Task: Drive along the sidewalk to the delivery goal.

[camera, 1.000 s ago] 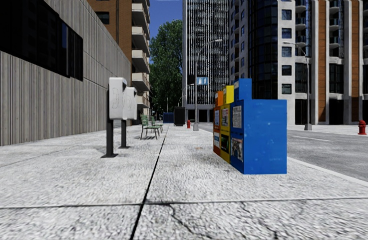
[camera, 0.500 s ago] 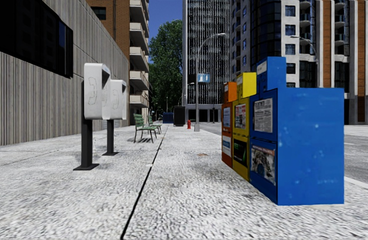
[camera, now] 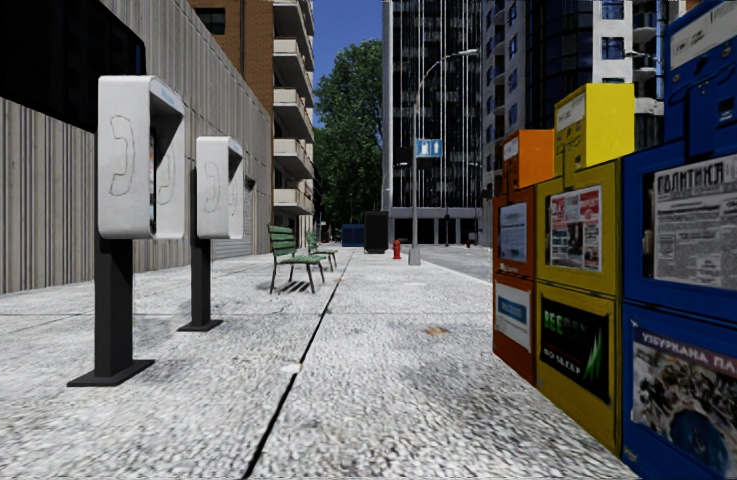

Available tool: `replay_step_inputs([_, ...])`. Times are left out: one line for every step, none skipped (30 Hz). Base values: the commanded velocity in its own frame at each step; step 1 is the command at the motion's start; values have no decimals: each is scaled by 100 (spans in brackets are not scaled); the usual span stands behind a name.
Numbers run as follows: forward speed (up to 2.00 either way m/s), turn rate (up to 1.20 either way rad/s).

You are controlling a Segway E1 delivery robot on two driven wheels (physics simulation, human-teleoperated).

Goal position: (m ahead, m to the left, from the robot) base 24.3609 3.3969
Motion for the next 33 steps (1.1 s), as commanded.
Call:
replay_step_inputs([200,27])
replay_step_inputs([200,25])
replay_step_inputs([200,25])
replay_step_inputs([200,0])
replay_step_inputs([200,0])
replay_step_inputs([200,0])
replay_step_inputs([200,0])
replay_step_inputs([200,0])
replay_step_inputs([200,0])
replay_step_inputs([200,0])
replay_step_inputs([200,0])
replay_step_inputs([200,0])
replay_step_inputs([200,0])
replay_step_inputs([200,0])
replay_step_inputs([200,0])
replay_step_inputs([200,0])
replay_step_inputs([200,0])
replay_step_inputs([200,0])
replay_step_inputs([200,0])
replay_step_inputs([200,0])
replay_step_inputs([200,0])
replay_step_inputs([200,0])
replay_step_inputs([200,0])
replay_step_inputs([200,0])
replay_step_inputs([200,0])
replay_step_inputs([200,0])
replay_step_inputs([200,0])
replay_step_inputs([200,0])
replay_step_inputs([200,0])
replay_step_inputs([200,0])
replay_step_inputs([200,0])
replay_step_inputs([200,0])
replay_step_inputs([200,0])
